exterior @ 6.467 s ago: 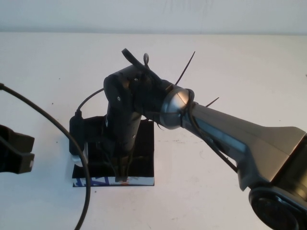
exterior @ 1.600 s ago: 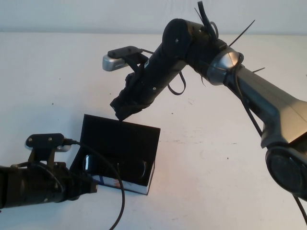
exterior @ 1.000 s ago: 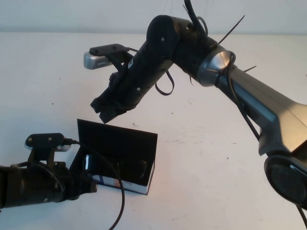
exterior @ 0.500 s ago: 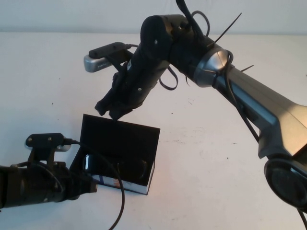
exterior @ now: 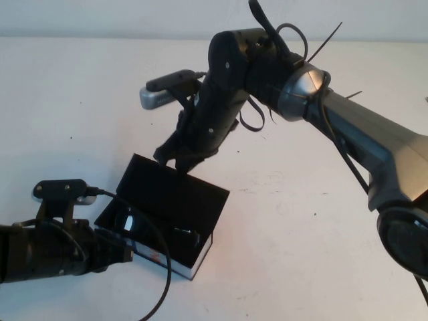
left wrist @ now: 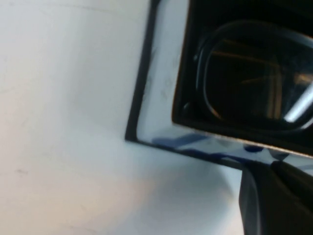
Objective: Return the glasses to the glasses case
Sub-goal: Close the glasses case
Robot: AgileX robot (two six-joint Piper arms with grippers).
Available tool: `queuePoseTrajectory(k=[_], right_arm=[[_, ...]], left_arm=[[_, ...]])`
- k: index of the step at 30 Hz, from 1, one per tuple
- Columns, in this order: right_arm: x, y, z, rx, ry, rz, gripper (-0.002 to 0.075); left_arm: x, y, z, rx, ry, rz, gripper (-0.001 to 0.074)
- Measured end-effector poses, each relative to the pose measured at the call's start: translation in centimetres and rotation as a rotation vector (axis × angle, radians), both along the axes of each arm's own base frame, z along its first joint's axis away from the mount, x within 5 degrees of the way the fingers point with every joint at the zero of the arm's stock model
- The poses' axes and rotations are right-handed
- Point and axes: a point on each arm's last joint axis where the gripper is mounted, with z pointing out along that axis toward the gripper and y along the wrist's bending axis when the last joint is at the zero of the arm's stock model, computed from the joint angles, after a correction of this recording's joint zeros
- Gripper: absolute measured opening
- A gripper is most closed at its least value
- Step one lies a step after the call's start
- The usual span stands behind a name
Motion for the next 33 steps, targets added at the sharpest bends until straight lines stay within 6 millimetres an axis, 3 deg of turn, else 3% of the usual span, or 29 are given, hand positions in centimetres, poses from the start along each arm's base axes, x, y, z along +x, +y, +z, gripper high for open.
queuePoseTrajectory(k=[3, 12, 21, 33], right_arm=[[-0.1, -0.3, -0.3, -0.012, 0.011, -0.003, -0.0011], [-0.8, -0.2, 1.5, 0.009, -0.010, 0.010, -0.0011], [1.1, -2.7, 1.2, -0.056, -0.039, -0.056, -0.0011], [1.3, -2.9, 0.9, -0.061, -0.035, -0.062, -0.0011]], left_arm=[[0.0, 0.1, 0.0, 0.007, -0.001, 0.005, -0.0001], [0.0, 0.1, 0.0, 0.008, -0.001, 0.005, -0.0001], [-0.4, -0.7, 0.2, -0.063, 0.011, -0.074, -0.0001], [-1.4, -1.7, 0.4, -0.152, 0.065, -0.194, -0.0001]])
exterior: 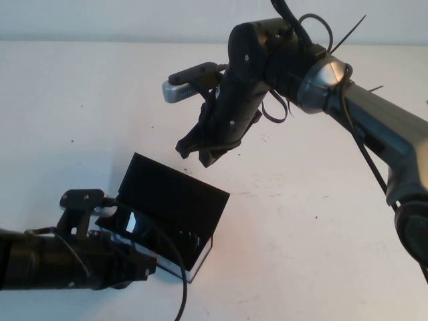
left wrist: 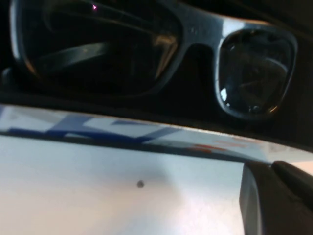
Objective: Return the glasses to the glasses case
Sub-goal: Close the glasses case
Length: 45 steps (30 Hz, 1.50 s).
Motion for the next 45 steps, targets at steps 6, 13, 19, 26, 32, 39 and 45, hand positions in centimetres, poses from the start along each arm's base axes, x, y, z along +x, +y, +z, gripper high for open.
queuePoseTrajectory(k=[6, 13, 19, 26, 32, 39, 45], right_arm=[[0.0, 0.0, -0.1, -0.001, 0.002, 0.000, -0.0011], [0.0, 0.1, -0.1, 0.008, 0.008, 0.000, -0.0011], [-0.3, 0.5, 0.1, 0.059, 0.042, 0.006, -0.0011], [-0.8, 1.2, 0.3, 0.139, 0.090, 0.028, -0.0011], [-1.0, 1.4, 0.5, 0.167, 0.107, 0.032, -0.0011], [-1.0, 1.5, 0.5, 0.175, 0.112, 0.032, -0.0011], [-1.7, 2.3, 0.5, 0.176, 0.115, 0.056, -0.0011]], left_arm=[[0.6, -0.4, -0.9, -0.019, 0.034, -0.015, -0.0001], [1.8, -0.6, -0.7, -0.022, 0.001, 0.004, -0.0001], [2.7, -0.7, -0.2, -0.024, -0.052, 0.025, -0.0001], [2.8, -0.7, 0.0, -0.011, -0.058, 0.012, -0.0001], [2.2, -0.5, 1.8, 0.000, -0.093, -0.015, -0.0001], [1.4, 0.4, 2.6, 0.101, -0.074, -0.002, -0.0001], [2.2, 0.6, -0.3, 0.162, 0.007, 0.027, -0.0001]])
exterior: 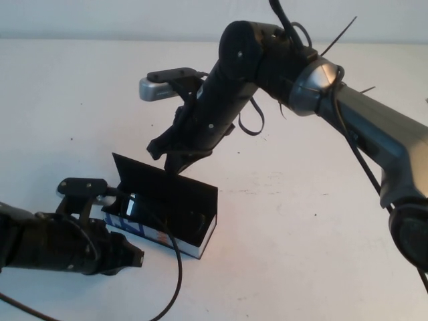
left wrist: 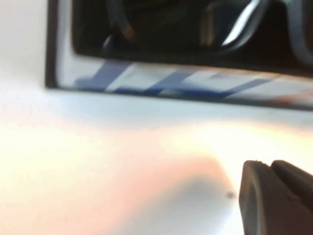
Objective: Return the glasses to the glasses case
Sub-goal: Close the glasses case
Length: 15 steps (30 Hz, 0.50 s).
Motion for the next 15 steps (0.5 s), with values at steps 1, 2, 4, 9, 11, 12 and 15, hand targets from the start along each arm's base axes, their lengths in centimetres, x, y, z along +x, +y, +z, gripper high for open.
queuePoseTrajectory(k=[1, 2, 4, 9, 11, 12, 15], right_arm=[[-0.3, 0.3, 0.0, 0.000, 0.000, 0.008, -0.0011], [-0.5, 0.6, 0.0, 0.000, 0.000, 0.015, -0.0011], [-0.9, 1.1, 0.0, 0.000, 0.000, 0.028, -0.0011], [-1.6, 1.8, 0.0, -0.001, -0.001, 0.049, -0.0011], [-1.8, 2.0, 0.0, -0.001, -0.001, 0.054, -0.0011], [-1.9, 2.1, 0.0, -0.003, -0.002, 0.059, -0.0011], [-2.3, 2.5, 0.0, -0.005, -0.004, 0.070, -0.0011]], left_arm=[[0.2, 0.0, -0.6, 0.001, 0.010, 0.005, -0.0001], [0.3, -0.1, -0.8, -0.010, 0.013, 0.012, -0.0001], [0.6, -0.4, -0.9, -0.036, -0.001, 0.018, -0.0001], [0.9, -0.5, -1.0, -0.047, -0.021, 0.021, -0.0001], [0.9, -0.5, -1.0, -0.048, -0.022, 0.024, -0.0001], [0.9, -0.4, -1.0, -0.047, -0.023, 0.025, -0.0001], [1.0, -0.4, -0.6, -0.042, -0.043, 0.027, -0.0001]])
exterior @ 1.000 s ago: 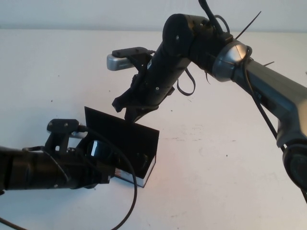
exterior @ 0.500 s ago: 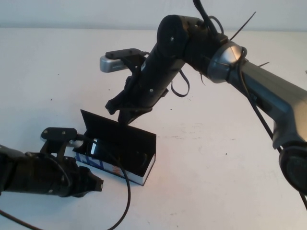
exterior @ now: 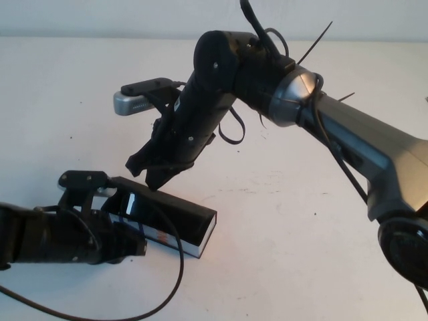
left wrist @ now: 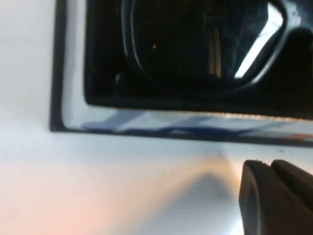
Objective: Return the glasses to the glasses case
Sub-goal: Close the glasses case
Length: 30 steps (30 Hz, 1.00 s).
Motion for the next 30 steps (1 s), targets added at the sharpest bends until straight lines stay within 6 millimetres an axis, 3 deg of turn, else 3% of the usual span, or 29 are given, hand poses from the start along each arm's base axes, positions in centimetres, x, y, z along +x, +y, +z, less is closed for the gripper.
queuePoseTrajectory(k=[12, 23, 30], right_arm=[[-0.2, 0.5, -0.9, -0.013, 0.015, 0.010, -0.0011], [-0.9, 1.3, -1.0, -0.015, 0.023, 0.019, -0.0011], [-2.1, 2.5, -1.4, -0.029, 0.023, 0.055, -0.0011]], left_arm=[[-0.5, 0.7, 4.1, 0.019, -0.157, 0.017, -0.0001], [-4.0, 2.1, 11.3, -0.001, -0.379, 0.048, -0.0001], [-5.0, 2.5, 12.8, -0.018, -0.450, 0.060, -0.0001]])
